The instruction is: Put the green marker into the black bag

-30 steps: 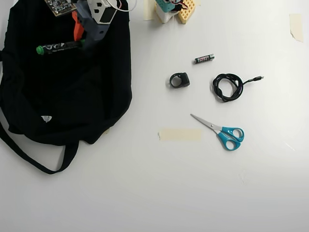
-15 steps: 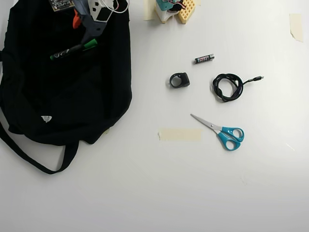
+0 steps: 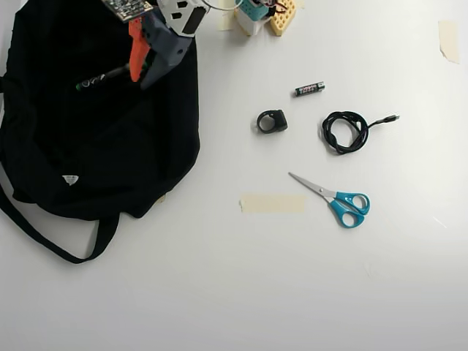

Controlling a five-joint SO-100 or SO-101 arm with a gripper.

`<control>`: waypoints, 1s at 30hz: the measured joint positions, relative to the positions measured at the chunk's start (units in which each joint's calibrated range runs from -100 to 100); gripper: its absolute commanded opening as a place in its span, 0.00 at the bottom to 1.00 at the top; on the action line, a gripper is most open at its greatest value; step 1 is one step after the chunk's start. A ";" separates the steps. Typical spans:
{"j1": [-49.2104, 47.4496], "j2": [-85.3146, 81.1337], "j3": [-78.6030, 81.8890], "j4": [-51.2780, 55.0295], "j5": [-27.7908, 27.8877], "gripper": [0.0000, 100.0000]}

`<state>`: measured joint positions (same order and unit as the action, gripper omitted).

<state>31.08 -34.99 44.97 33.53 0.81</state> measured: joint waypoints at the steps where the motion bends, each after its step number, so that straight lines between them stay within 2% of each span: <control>1: -2.06 -2.82 0.08 1.80 0.00 0.02; 7: -17.71 -19.51 6.92 3.01 -0.20 0.02; 22: -23.81 -46.74 39.54 3.01 0.00 0.02; 30: -28.36 -52.47 49.29 3.01 0.05 0.02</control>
<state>2.72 -87.46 94.26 36.54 0.85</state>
